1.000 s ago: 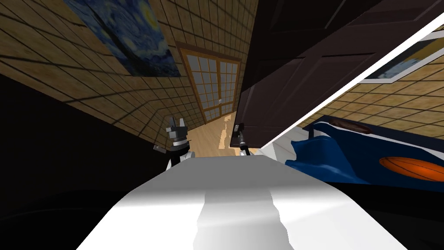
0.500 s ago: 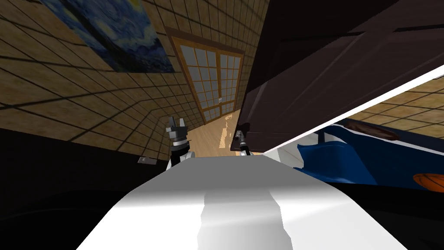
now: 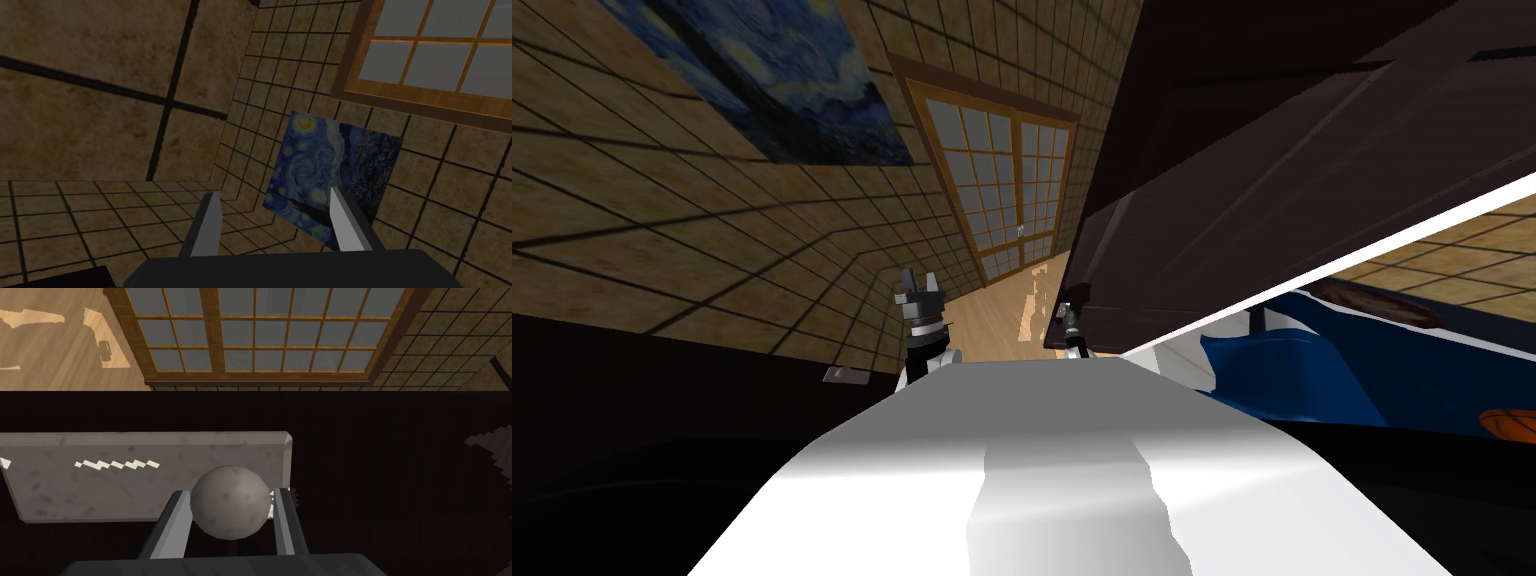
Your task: Push the door open
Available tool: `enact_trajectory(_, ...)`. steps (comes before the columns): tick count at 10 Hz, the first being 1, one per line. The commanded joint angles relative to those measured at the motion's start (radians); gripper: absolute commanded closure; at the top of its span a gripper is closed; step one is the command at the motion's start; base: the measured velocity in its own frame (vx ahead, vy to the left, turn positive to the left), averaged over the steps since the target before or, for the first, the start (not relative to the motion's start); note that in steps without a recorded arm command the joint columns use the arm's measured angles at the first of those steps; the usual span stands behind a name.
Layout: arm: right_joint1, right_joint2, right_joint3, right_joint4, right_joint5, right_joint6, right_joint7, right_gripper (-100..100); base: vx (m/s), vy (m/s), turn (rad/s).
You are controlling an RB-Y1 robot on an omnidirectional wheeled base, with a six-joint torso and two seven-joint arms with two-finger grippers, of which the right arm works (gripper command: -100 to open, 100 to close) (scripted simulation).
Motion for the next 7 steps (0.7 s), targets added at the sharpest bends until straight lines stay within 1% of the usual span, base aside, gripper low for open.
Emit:
enact_trajectory(1, 0.001, 0.000, 0.000, 0.000, 0.000, -0.001, 0.000, 100, -0.013, 0.000, -0.001)
enact_trajectory(3, 0.001, 0.000, 0.000, 0.000, 0.000, -0.001, 0.000, 100, -0.003, 0.000, -0.001)
enact_trajectory(4, 0.000, -0.005, -0.014, 0.003, -0.008, 0.004, 0.005, 100, 0.089, 0.034, -0.032)
enact_trajectory(5, 0.000, -0.007, -0.018, 0.003, -0.010, 0.005, 0.006, 100, 0.151, 0.048, -0.046)
enact_trajectory(7, -0.003, -0.012, -0.039, 0.005, -0.022, 0.008, 0.012, 100, 0.173, 0.073, -0.068)
